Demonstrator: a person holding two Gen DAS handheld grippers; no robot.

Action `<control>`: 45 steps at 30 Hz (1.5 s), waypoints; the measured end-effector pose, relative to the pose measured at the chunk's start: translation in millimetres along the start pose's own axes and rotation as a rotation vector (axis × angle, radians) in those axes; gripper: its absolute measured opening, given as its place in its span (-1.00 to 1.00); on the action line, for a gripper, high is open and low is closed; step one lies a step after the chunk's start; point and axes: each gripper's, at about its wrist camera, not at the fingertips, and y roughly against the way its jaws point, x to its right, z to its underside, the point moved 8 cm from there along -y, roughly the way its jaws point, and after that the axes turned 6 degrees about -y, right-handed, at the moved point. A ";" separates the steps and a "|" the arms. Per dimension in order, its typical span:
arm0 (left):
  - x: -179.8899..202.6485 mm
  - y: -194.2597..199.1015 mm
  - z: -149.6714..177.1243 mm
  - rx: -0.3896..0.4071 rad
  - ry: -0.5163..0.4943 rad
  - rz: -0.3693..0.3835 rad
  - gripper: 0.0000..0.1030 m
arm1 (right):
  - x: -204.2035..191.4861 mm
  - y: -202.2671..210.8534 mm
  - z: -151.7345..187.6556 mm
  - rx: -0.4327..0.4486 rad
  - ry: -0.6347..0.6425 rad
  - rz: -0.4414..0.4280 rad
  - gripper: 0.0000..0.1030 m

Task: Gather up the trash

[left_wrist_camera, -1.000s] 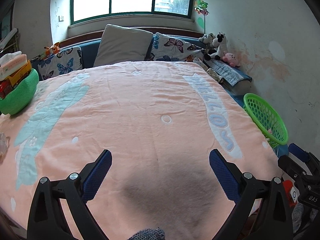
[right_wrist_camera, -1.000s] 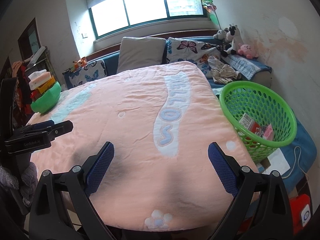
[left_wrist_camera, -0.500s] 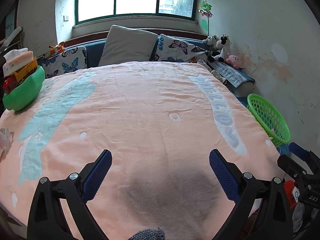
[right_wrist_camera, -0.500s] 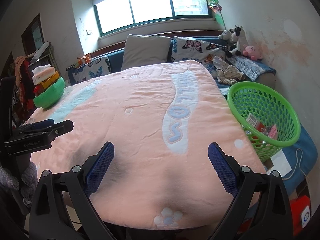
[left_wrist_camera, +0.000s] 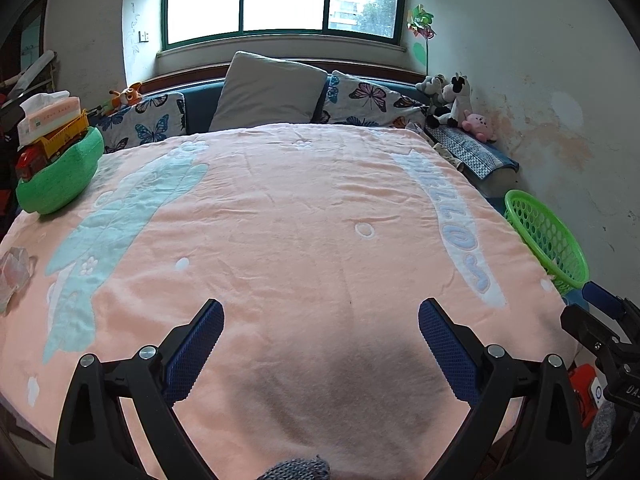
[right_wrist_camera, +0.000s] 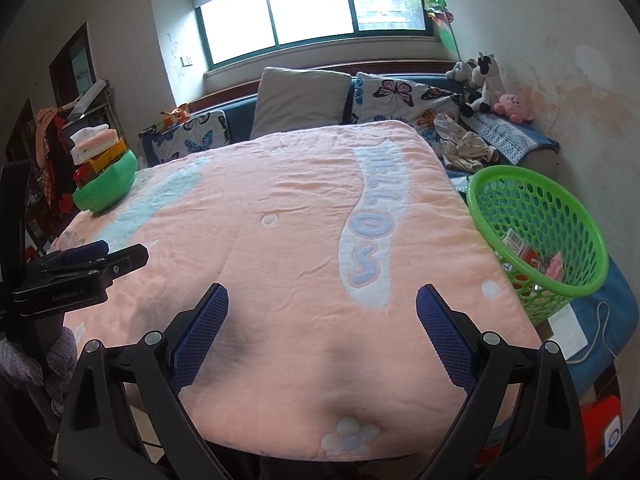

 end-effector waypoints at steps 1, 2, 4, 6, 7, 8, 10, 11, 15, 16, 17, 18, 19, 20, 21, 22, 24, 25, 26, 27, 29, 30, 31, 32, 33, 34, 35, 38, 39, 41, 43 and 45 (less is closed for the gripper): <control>0.3 0.8 0.1 0.003 0.001 -0.001 0.84 | 0.4 0.1 0.0 0.000 0.001 -0.001 0.83; 0.3 2.0 0.0 0.005 0.001 -0.002 0.84 | 1.0 -0.3 0.2 -0.001 0.000 0.001 0.83; -0.1 4.0 -0.3 0.009 -0.001 -0.007 0.84 | 1.6 0.6 0.2 -0.001 0.001 -0.002 0.83; -2.0 5.8 -0.5 0.013 0.000 -0.014 0.84 | 2.8 1.5 -0.2 -0.001 -0.002 -0.002 0.83; -3.7 6.4 -0.7 0.012 0.002 -0.018 0.84 | 3.4 1.3 0.1 -0.001 -0.003 -0.004 0.83; -4.9 7.1 -0.9 0.013 0.005 -0.021 0.84 | 4.9 1.4 0.0 -0.004 -0.004 -0.004 0.83; -8.6 8.9 -1.0 0.017 0.011 -0.028 0.84 | 5.8 0.1 0.9 -0.011 -0.002 -0.003 0.83; -9.9 9.1 -0.9 0.016 0.014 -0.032 0.84 | 5.6 -0.1 1.4 -0.013 0.000 -0.003 0.83; -13.9 10.1 -1.3 0.016 0.016 -0.052 0.84 | 5.3 -2.2 3.4 -0.022 0.006 -0.003 0.83; -14.7 10.8 -1.9 0.017 0.015 -0.059 0.84 | 5.0 -2.8 3.5 -0.023 0.006 -0.002 0.83; -15.6 11.3 -2.4 0.017 0.014 -0.065 0.84 | 4.7 -3.3 3.6 -0.025 0.006 -0.002 0.83; -16.4 11.8 -3.0 0.016 0.013 -0.072 0.84 | 4.2 -3.8 3.6 -0.026 0.009 -0.002 0.83; -16.2 12.6 -3.7 0.017 0.012 -0.079 0.84 | 3.8 -4.3 3.8 -0.027 0.012 0.000 0.83; -16.4 13.0 -4.0 0.018 0.012 -0.084 0.84 | 4.7 -4.3 4.1 -0.028 0.018 0.002 0.83; -17.2 13.5 -4.2 0.020 0.012 -0.091 0.84 | 5.0 -4.5 4.1 -0.028 0.024 0.007 0.83; -17.5 13.6 -4.4 0.018 0.014 -0.098 0.84 | 5.2 -4.7 4.2 -0.028 0.026 0.009 0.83; -18.6 12.6 -3.7 0.010 0.020 -0.109 0.84 | 6.3 -5.3 4.6 -0.029 0.022 0.005 0.83; -18.2 12.3 -3.6 0.007 0.019 -0.111 0.84 | 6.9 -5.7 4.7 -0.030 0.020 0.005 0.83; -17.1 12.3 -3.8 0.007 0.014 -0.113 0.84 | 8.2 -5.6 4.5 -0.029 0.020 0.008 0.83; -15.9 12.8 -3.9 0.007 0.008 -0.120 0.84 | 9.6 -5.6 4.2 -0.027 0.020 0.013 0.83; -12.3 13.7 -4.4 0.011 -0.006 -0.134 0.84 | 11.9 -5.4 3.9 -0.026 0.016 0.015 0.83; -11.3 13.9 -4.6 0.013 -0.009 -0.136 0.84 | 13.0 -5.3 3.8 -0.027 0.012 0.015 0.83; -9.9 14.1 -4.5 0.017 -0.012 -0.139 0.84 | 14.1 -5.1 3.7 -0.028 0.009 0.015 0.83; -8.7 13.8 -3.8 0.016 -0.010 -0.139 0.84 | 15.4 -4.8 3.7 -0.027 0.009 0.018 0.83; -7.9 13.3 -2.8 0.013 -0.009 -0.135 0.84 | 16.3 -4.7 3.4 -0.027 0.010 0.023 0.83; -6.9 13.0 -2.0 0.010 -0.009 -0.135 0.84 | 16.7 -4.6 3.3 -0.027 0.010 0.026 0.83; -6.4 12.8 -1.4 0.009 -0.010 -0.138 0.84 | 17.2 -4.3 3.0 -0.027 0.010 0.026 0.83; -6.0 12.5 -0.7 0.010 -0.018 -0.146 0.84 | 18.0 -3.6 2.4 -0.023 0.012 0.030 0.83; -5.7 12.8 -0.2 0.010 -0.020 -0.149 0.84 | 18.3 -3.5 2.2 -0.023 0.011 0.030 0.83; -4.7 13.3 0.6 0.011 -0.023 -0.152 0.84 | 18.6 -3.8 2.3 -0.024 0.009 0.029 0.83; -3.2 13.2 1.8 0.010 -0.022 -0.149 0.84 | 18.2 -4.0 2.2 -0.023 0.011 0.029 0.83; -1.6 13.0 2.1 0.008 -0.023 -0.147 0.84 | 17.3 -4.2 1.5 -0.022 0.011 0.026 0.83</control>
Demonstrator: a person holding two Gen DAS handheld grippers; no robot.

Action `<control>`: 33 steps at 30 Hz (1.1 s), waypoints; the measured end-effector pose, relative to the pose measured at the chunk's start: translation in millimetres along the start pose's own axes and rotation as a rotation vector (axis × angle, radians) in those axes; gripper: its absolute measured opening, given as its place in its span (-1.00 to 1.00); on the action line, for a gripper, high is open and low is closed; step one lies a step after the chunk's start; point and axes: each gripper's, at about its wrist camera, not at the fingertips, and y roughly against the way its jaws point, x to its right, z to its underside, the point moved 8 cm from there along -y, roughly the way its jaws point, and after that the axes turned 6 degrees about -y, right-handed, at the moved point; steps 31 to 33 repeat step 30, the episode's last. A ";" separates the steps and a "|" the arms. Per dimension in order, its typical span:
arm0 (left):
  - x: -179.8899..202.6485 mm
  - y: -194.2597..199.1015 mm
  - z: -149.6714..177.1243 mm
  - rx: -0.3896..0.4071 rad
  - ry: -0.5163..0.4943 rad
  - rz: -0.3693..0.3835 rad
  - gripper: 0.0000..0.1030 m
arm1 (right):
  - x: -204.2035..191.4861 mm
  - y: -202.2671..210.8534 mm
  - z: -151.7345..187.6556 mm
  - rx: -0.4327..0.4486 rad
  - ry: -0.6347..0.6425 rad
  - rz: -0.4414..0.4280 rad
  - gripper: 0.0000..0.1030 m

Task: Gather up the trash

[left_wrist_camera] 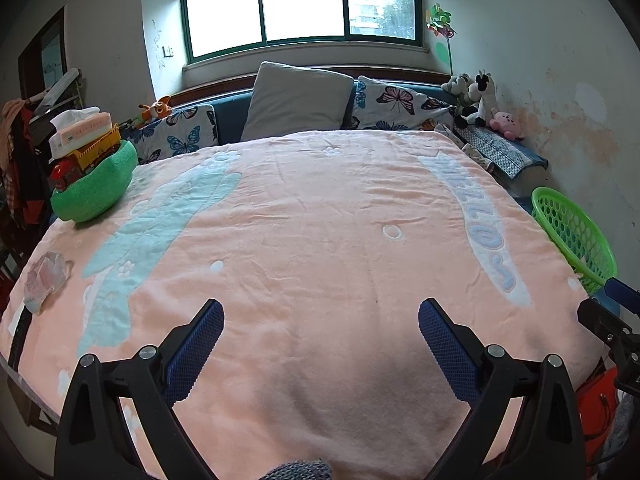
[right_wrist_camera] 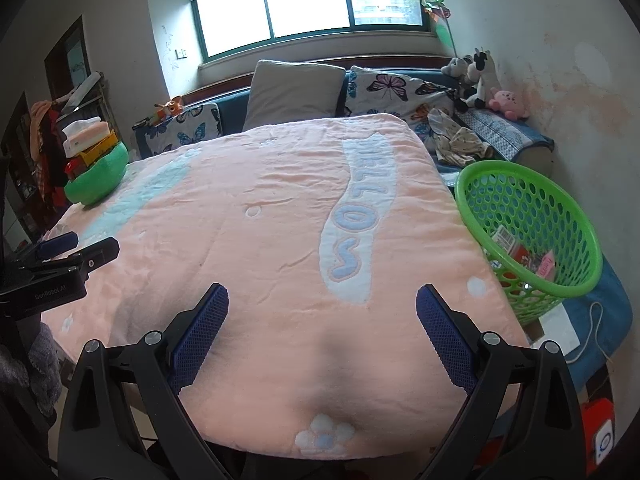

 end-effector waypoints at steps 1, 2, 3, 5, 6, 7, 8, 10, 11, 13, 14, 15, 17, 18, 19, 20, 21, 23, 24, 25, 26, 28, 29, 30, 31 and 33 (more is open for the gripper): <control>1.0 0.0 0.4 0.000 -0.002 0.002 0.84 | -0.9 0.1 0.0 0.001 0.001 -0.001 0.83; 0.8 -0.1 0.6 0.000 -0.003 0.002 0.84 | -1.5 0.0 0.0 0.002 0.003 0.000 0.83; 1.4 -0.2 0.7 -0.001 -0.004 0.002 0.84 | -2.0 0.1 0.3 0.002 0.005 0.000 0.83; 2.3 0.1 1.1 0.000 -0.005 0.004 0.84 | -2.6 0.1 0.6 0.002 0.009 -0.001 0.83; 2.4 0.3 1.0 0.001 -0.004 0.003 0.84 | -3.2 -0.3 0.8 0.002 0.009 -0.001 0.83; 3.0 0.5 1.0 0.001 -0.004 0.002 0.84 | -3.3 -0.6 0.9 0.002 0.008 -0.002 0.83; 3.5 0.7 0.6 0.003 -0.004 0.002 0.84 | -3.3 -0.8 1.0 0.002 0.007 -0.003 0.83; 4.6 1.6 0.4 0.006 -0.006 0.001 0.84 | -3.4 -0.9 1.0 0.003 0.005 -0.003 0.83; 5.2 2.0 0.5 0.008 -0.008 -0.001 0.84 | -3.2 -1.0 1.0 0.003 0.004 -0.003 0.83; 6.1 2.2 0.2 0.009 -0.010 0.001 0.84 | -3.3 -0.5 1.0 0.004 0.003 -0.005 0.83; 6.5 2.6 0.5 0.010 -0.011 0.000 0.84 | -3.5 -0.5 0.9 0.004 0.003 -0.006 0.83; 6.7 3.0 0.5 0.010 -0.011 -0.001 0.84 | -3.4 -0.5 1.0 0.004 0.004 -0.006 0.83; 7.0 3.2 0.6 0.010 -0.011 0.000 0.84 | -3.3 -0.6 1.1 0.003 0.003 -0.006 0.83; 7.8 3.7 0.9 0.011 -0.013 0.000 0.84 | -3.5 -0.2 1.0 0.004 0.003 -0.006 0.83; 7.3 3.2 0.3 0.010 -0.014 0.000 0.84 | -3.4 -0.3 1.0 0.004 0.002 -0.006 0.83; 7.5 3.1 0.2 0.009 -0.016 0.000 0.84 | -4.1 -0.5 0.9 0.002 0.001 -0.007 0.83; 7.7 3.1 0.2 0.007 -0.017 -0.002 0.84 | -4.6 -0.6 0.8 0.002 0.002 -0.008 0.83; 8.2 3.6 0.3 0.006 -0.020 -0.005 0.84 | -5.6 -0.4 0.2 0.002 0.002 -0.009 0.83; 7.7 3.7 0.3 0.006 -0.021 -0.007 0.84 | -5.7 -0.5 0.1 0.001 0.001 -0.010 0.83; 7.9 4.2 0.3 0.007 -0.023 -0.008 0.84 | -6.1 -0.2 0.0 0.002 0.001 -0.011 0.83; 8.1 4.5 0.3 0.008 -0.025 -0.009 0.84 | -6.4 -0.1 -0.4 0.003 0.002 -0.011 0.83; 8.0 4.5 0.3 0.008 -0.026 -0.009 0.84 | -6.8 0.2 -0.3 0.004 0.002 -0.012 0.83; 7.7 4.5 0.6 0.008 -0.028 -0.011 0.84 | -7.1 0.1 -0.1 0.005 0.001 -0.012 0.83; 7.9 4.6 0.8 0.008 -0.030 -0.014 0.84 | -7.1 0.0 -0.1 0.004 0.000 -0.012 0.83; 7.9 4.6 0.8 0.008 -0.030 -0.014 0.84 | -7.1 0.0 -0.1 0.004 0.000 -0.012 0.83; 7.9 4.6 0.8 0.008 -0.030 -0.014 0.84 | -7.1 0.0 -0.1 0.004 0.000 -0.012 0.83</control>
